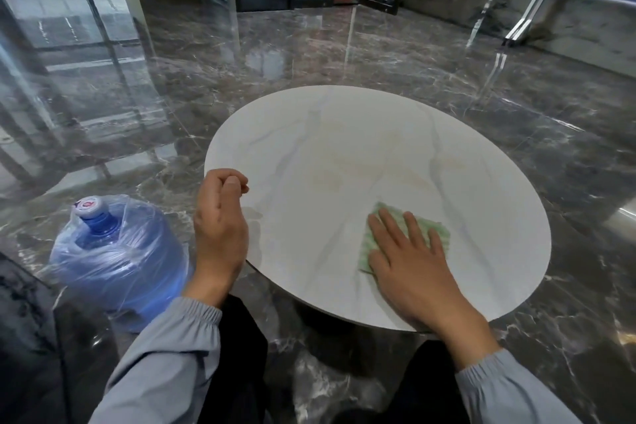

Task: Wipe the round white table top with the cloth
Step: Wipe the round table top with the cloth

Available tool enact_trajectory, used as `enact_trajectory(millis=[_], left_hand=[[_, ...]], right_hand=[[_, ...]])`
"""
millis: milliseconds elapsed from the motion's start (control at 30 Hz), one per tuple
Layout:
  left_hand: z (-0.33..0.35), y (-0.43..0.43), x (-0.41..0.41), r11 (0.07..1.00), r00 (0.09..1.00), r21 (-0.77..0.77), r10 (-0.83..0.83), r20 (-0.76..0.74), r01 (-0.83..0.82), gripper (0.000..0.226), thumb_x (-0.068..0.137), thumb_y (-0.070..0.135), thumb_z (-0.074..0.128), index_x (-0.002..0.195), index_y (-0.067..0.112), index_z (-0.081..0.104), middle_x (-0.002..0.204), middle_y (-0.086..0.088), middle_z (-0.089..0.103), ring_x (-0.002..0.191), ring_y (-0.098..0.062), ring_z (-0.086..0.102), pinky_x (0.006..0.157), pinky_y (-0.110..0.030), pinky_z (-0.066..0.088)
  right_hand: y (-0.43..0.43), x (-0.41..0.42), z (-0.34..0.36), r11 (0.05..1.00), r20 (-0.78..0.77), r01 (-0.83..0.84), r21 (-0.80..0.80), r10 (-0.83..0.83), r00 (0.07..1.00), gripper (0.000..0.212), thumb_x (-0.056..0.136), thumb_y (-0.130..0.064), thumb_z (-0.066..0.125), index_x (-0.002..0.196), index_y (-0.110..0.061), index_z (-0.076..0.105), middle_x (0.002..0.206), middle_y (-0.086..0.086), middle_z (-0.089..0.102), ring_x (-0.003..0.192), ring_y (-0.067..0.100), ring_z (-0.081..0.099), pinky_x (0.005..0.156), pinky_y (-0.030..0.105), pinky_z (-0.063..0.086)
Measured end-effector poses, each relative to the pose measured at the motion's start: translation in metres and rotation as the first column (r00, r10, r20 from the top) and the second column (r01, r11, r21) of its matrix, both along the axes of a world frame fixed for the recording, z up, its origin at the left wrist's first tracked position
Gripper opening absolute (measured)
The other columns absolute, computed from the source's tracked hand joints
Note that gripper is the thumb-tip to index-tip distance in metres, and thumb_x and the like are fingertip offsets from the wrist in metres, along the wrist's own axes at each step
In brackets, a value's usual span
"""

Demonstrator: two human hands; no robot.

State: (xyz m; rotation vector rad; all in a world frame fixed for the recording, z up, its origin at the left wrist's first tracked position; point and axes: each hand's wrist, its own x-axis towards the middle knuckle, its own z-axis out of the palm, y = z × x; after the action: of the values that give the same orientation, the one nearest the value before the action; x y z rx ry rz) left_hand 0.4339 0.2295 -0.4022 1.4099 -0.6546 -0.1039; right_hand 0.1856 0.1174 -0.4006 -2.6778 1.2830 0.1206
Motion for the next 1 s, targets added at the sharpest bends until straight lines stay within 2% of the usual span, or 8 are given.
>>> enact_trajectory(millis=[133, 233, 400, 467, 567, 733, 833, 1000], left_hand=[[-0.018, -0.016, 0.012, 0.987, 0.981, 0.158, 0.002, 0.196, -0.033, 0.029, 0.103, 0.026, 0.037, 0.094, 0.017, 0.062, 0.092, 0.012, 0.060, 0.097, -0.019, 0.054, 0.089, -0.052, 0.049], [-0.028, -0.022, 0.013, 0.978, 0.957, 0.204, -0.026, 0.288, -0.034, 0.029, 0.108, 0.026, 0.034, 0.096, 0.017, 0.060, 0.097, 0.005, 0.059, 0.097, -0.020, 0.048, 0.088, -0.049, 0.048], [-0.033, -0.022, 0.018, 0.949, 0.911, 0.306, -0.064, 0.407, -0.070, 0.035, 0.110, 0.032, 0.031, 0.099, 0.019, 0.061, 0.098, 0.006, 0.056, 0.094, -0.019, 0.044, 0.086, -0.020, 0.027], [-0.038, -0.023, 0.021, 0.932, 0.880, 0.350, -0.085, 0.467, -0.095, 0.037, 0.110, 0.033, 0.029, 0.101, 0.018, 0.062, 0.099, 0.009, 0.053, 0.095, -0.019, 0.045, 0.087, -0.018, 0.026], [-0.037, -0.023, 0.017, 0.921, 0.887, 0.374, -0.080, 0.456, -0.109, 0.039, 0.109, 0.039, 0.029, 0.101, 0.019, 0.061, 0.097, 0.008, 0.053, 0.094, -0.017, 0.041, 0.086, -0.025, 0.028], [-0.036, -0.024, 0.017, 0.906, 0.860, 0.402, -0.096, 0.500, -0.133, 0.042, 0.109, 0.045, 0.028, 0.101, 0.020, 0.061, 0.095, 0.004, 0.054, 0.095, -0.023, 0.045, 0.089, -0.036, 0.034], [-0.036, -0.026, 0.021, 0.904, 0.818, 0.400, -0.110, 0.565, -0.154, 0.043, 0.111, 0.042, 0.026, 0.099, 0.018, 0.059, 0.093, 0.001, 0.055, 0.094, -0.028, 0.051, 0.093, -0.042, 0.035], [-0.037, -0.025, 0.023, 0.903, 0.809, 0.402, -0.118, 0.576, -0.155, 0.042, 0.111, 0.039, 0.027, 0.098, 0.017, 0.060, 0.092, 0.006, 0.052, 0.092, -0.028, 0.050, 0.089, -0.037, 0.029]], right_hand=[[0.067, 0.051, 0.003, 0.970, 0.116, -0.242, 0.007, 0.240, 0.964, 0.065, 0.104, -0.043, 0.019, 0.164, -0.038, -0.005, 0.169, -0.018, -0.016, 0.156, 0.020, -0.025, 0.124, 0.049, -0.019], [0.095, 0.068, 0.000, 0.932, 0.092, -0.363, -0.013, 0.363, 0.927, 0.068, 0.102, -0.047, 0.026, 0.164, -0.039, -0.001, 0.171, -0.017, -0.012, 0.155, 0.019, -0.026, 0.123, 0.051, -0.018], [0.040, 0.014, -0.004, 0.980, 0.083, -0.200, 0.019, 0.198, 0.977, 0.063, 0.100, -0.063, 0.006, 0.159, -0.051, -0.009, 0.160, -0.030, -0.025, 0.152, 0.006, -0.029, 0.124, 0.038, -0.018], [0.005, -0.016, -0.003, 0.999, 0.008, -0.038, 0.017, 0.037, 0.999, 0.070, 0.090, -0.067, -0.005, 0.159, -0.050, -0.011, 0.159, -0.030, -0.027, 0.155, 0.010, -0.023, 0.125, 0.039, -0.014], [-0.015, -0.026, -0.001, 0.994, -0.032, 0.106, 0.028, -0.105, 0.994, 0.065, 0.099, -0.057, 0.002, 0.161, -0.045, -0.011, 0.167, -0.022, -0.021, 0.156, 0.016, -0.021, 0.125, 0.046, -0.011], [0.059, 0.053, -0.006, 0.978, 0.067, -0.199, -0.060, 0.203, 0.977, 0.068, 0.100, -0.051, 0.011, 0.165, -0.036, 0.003, 0.171, -0.013, -0.011, 0.158, 0.030, -0.015, 0.124, 0.059, -0.010], [0.095, 0.076, -0.008, 0.937, 0.114, -0.347, -0.023, 0.348, 0.931, 0.068, 0.102, -0.052, 0.024, 0.165, -0.034, 0.006, 0.173, -0.012, -0.005, 0.157, 0.025, -0.020, 0.123, 0.056, -0.016], [0.038, 0.027, -0.005, 0.983, 0.116, -0.184, -0.010, 0.184, 0.976, 0.061, 0.107, -0.054, 0.019, 0.163, -0.044, -0.003, 0.169, -0.023, -0.012, 0.155, 0.010, -0.022, 0.124, 0.039, -0.018]])
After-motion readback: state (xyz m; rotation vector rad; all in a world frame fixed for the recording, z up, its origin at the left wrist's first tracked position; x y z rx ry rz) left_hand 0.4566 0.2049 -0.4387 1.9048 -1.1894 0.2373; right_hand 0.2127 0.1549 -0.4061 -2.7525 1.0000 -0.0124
